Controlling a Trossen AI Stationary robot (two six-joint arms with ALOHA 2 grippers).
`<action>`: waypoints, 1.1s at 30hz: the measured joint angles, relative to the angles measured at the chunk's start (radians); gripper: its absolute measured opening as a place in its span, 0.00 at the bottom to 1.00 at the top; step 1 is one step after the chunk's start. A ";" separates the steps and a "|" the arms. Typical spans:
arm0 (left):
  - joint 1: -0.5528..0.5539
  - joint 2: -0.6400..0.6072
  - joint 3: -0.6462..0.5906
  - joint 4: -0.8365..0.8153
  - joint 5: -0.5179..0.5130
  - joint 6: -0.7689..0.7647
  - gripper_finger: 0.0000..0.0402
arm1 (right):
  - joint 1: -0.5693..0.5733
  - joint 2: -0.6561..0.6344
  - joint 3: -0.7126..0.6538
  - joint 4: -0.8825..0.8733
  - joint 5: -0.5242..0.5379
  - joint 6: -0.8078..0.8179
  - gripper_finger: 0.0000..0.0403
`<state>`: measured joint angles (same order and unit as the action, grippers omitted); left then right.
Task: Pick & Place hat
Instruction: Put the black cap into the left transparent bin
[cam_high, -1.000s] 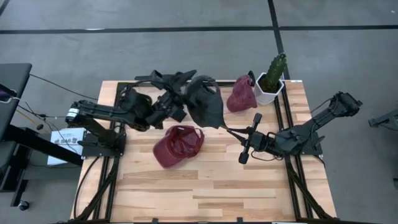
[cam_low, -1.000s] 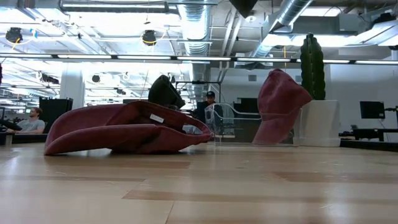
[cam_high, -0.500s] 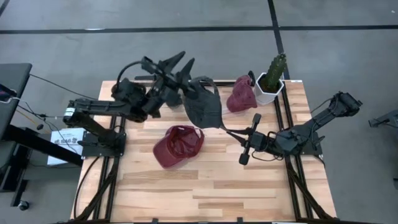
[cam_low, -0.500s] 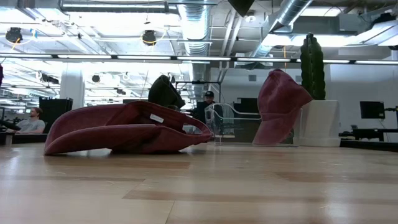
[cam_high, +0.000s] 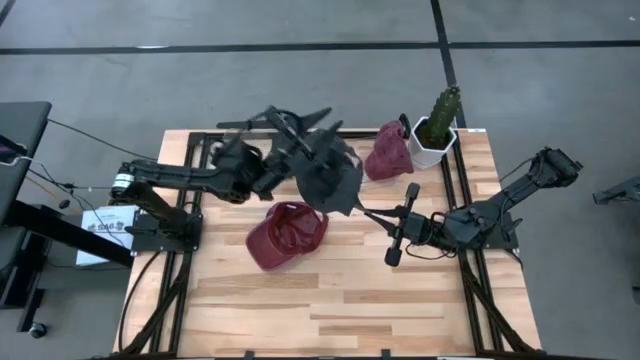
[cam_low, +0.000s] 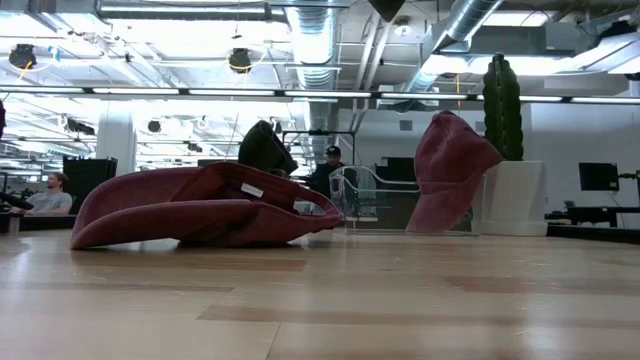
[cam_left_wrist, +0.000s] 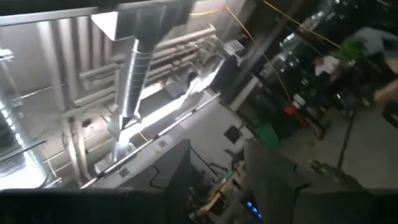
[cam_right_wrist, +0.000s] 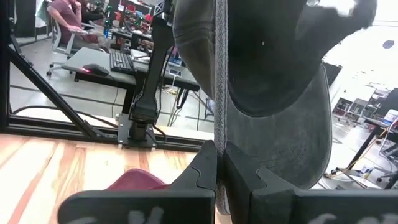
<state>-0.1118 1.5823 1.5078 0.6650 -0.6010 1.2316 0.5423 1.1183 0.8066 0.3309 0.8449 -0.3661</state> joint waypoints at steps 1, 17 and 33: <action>-0.006 0.014 0.000 0.002 -0.006 0.004 0.37 | 0.000 0.000 0.000 0.000 0.001 0.000 0.00; -0.127 0.110 0.000 0.000 -0.226 0.136 0.37 | 0.000 0.000 0.000 -0.009 0.110 -0.052 0.00; -0.202 0.057 0.000 -0.085 -0.465 0.209 0.37 | 0.001 -0.046 0.000 -0.012 0.177 -0.088 0.00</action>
<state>-0.3141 1.6394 1.5078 0.5804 -1.0655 1.4406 0.5434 1.0721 0.8062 0.3189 1.0221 -0.4539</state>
